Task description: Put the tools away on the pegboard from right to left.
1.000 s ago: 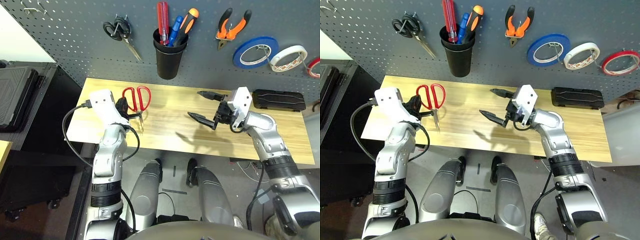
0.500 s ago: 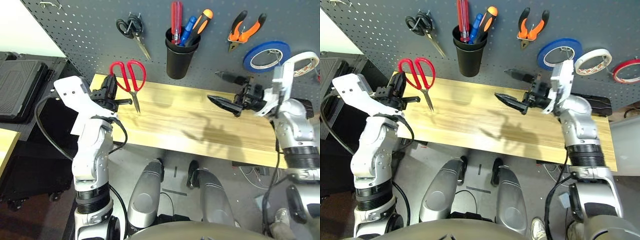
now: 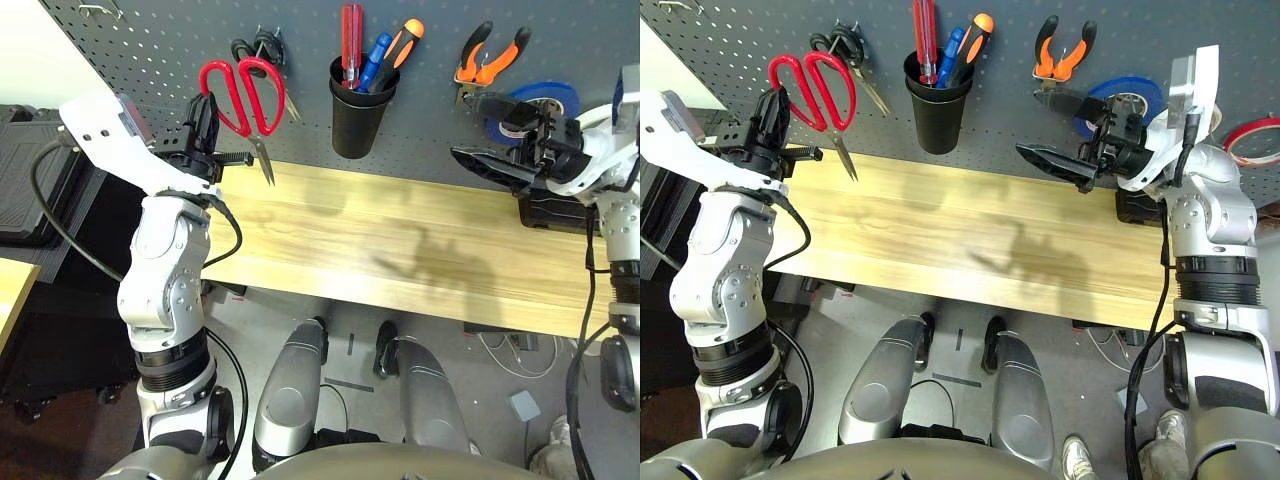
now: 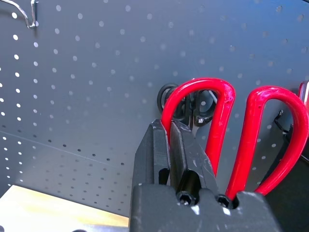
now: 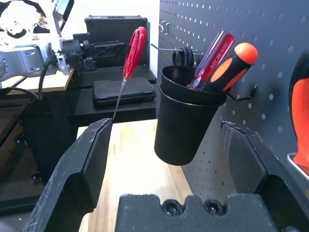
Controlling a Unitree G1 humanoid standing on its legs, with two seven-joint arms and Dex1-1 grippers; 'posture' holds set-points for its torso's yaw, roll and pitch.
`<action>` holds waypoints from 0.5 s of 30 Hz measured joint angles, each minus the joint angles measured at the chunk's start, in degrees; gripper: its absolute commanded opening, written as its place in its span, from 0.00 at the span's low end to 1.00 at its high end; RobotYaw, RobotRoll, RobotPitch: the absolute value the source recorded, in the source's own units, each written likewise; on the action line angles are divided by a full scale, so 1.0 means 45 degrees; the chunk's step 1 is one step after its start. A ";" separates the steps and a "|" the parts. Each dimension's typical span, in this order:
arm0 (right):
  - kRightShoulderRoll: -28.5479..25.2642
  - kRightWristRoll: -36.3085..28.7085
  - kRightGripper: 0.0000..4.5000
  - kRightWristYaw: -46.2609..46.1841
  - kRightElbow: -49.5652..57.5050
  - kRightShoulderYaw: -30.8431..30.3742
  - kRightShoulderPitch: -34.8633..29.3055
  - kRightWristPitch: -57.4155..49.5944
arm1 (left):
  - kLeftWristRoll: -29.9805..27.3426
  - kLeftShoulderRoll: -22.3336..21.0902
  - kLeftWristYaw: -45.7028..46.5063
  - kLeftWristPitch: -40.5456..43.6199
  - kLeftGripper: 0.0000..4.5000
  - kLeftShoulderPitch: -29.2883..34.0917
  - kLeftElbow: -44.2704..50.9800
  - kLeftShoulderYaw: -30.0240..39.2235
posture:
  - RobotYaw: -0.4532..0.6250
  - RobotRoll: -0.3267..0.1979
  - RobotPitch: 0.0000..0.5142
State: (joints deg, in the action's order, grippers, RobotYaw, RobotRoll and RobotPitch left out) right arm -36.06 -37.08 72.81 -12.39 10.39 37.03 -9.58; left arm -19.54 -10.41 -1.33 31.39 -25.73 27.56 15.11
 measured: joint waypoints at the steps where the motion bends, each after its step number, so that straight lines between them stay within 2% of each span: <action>1: 0.0003 0.0006 1.00 -0.0011 -0.0015 -0.0001 0.0002 0.0000 | -0.0017 -0.0071 -0.0002 0.0000 0.01 -0.0153 -0.0148 0.0025 | 0.69 0.62 0.45; 7: 0.0170 0.0018 1.00 -0.0294 0.0007 -0.0001 0.0008 -0.0005 | -0.0068 -0.0508 -0.0218 -0.0068 0.01 -0.0690 -0.1256 0.0062 | 0.69 0.62 0.46; 15: 0.0535 0.0049 1.00 -0.0653 0.0254 -0.0053 0.0086 -0.0006 | 0.0073 -0.1412 -0.0860 -0.1174 0.01 -0.2199 -0.4305 0.0217 | 0.67 0.62 0.45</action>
State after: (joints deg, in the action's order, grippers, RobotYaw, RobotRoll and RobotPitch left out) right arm -33.65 -36.86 69.87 -11.25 10.15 37.41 -9.61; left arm -19.21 -16.76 -5.20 26.11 -35.63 8.19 16.08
